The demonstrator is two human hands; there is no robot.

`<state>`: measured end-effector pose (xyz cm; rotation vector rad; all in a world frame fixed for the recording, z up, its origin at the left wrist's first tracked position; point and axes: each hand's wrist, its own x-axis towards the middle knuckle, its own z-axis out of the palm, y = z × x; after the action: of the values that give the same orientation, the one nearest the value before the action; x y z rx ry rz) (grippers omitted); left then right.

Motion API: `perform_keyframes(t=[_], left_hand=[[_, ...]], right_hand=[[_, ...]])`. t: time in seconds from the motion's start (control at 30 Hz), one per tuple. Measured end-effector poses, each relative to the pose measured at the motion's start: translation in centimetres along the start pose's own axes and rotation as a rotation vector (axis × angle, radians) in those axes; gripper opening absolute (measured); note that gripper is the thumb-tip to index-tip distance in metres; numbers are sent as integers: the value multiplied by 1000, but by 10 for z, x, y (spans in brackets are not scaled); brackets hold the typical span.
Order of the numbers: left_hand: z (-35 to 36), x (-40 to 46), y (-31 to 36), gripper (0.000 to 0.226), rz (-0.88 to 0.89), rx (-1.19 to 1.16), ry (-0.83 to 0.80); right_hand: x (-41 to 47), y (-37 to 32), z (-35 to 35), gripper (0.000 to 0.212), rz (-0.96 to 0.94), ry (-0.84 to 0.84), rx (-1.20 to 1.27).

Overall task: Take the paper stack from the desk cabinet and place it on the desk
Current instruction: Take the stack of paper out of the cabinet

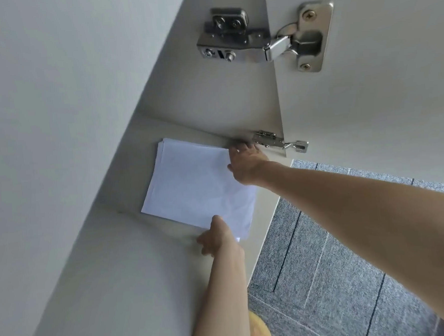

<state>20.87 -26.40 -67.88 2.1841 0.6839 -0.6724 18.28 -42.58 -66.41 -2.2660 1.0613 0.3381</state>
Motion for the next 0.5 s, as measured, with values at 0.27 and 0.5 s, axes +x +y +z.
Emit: perform_keyframes(t=[0.27, 0.5], left_hand=[[0, -5, 1, 53, 4, -205, -34], [-1, -29, 18, 52, -50, -184, -65]], right_hand=[[9, -3, 4, 48, 134, -29, -12], [4, -8, 6, 40, 98, -12, -11]])
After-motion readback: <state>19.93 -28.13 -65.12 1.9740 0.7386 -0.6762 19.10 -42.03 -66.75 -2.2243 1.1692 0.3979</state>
